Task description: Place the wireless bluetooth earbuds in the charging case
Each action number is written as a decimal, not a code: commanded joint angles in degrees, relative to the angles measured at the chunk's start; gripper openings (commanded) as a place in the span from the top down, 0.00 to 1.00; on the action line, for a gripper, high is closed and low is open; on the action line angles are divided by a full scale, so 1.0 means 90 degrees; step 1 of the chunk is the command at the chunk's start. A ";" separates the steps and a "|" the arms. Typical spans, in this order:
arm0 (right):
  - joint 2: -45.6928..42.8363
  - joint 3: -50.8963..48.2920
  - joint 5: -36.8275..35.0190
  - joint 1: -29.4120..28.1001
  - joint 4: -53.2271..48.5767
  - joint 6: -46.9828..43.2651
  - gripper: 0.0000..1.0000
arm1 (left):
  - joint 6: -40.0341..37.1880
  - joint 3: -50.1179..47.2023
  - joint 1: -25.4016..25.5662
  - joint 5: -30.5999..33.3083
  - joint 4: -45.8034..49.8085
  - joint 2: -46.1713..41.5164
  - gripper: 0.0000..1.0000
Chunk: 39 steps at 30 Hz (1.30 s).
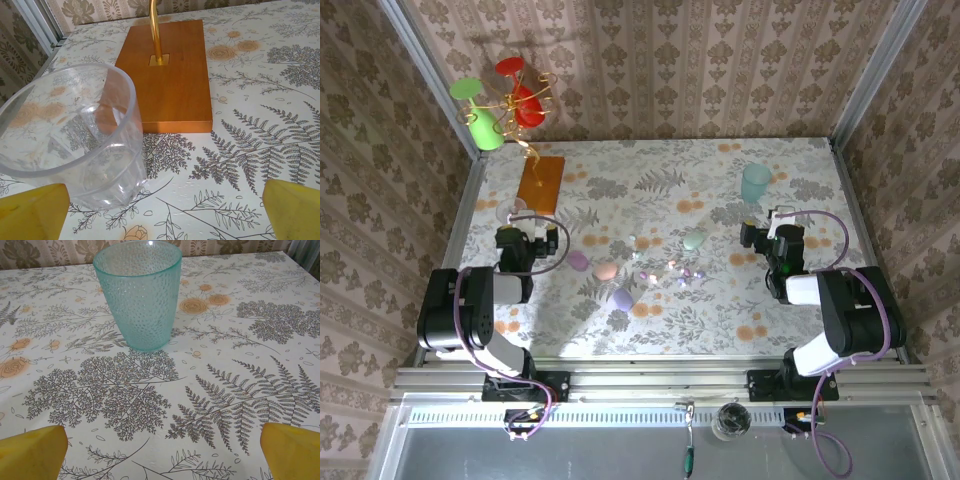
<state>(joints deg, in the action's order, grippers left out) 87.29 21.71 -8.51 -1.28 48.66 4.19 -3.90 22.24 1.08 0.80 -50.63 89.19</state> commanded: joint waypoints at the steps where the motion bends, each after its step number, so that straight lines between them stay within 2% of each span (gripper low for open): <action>1: 0.0057 0.0146 0.0038 -0.0023 0.0091 -0.0143 0.00 | -0.0065 0.0019 0.0015 -0.0089 -0.0218 0.0001 0.00; 25: 0.0004 0.0160 0.0127 -0.0024 0.0051 -0.0174 0.00 | -0.0021 -0.0040 0.0004 -0.0091 -0.0260 -0.0076 0.00; 32: -0.0788 0.0346 0.0191 -0.0043 -0.1023 -0.0203 0.00 | -0.0161 -0.0420 0.0127 -0.0047 -0.0462 -0.0672 0.00; 39: -0.1926 0.0467 0.0234 -0.0339 -0.2069 -0.0259 0.00 | -0.0261 -0.0376 0.0238 -0.0310 0.0447 -0.1472 0.00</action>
<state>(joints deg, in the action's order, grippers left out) 73.56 24.32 -7.18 -2.92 35.90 2.96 -4.71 18.81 2.33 0.08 -50.54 78.78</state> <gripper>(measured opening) 0.999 0.999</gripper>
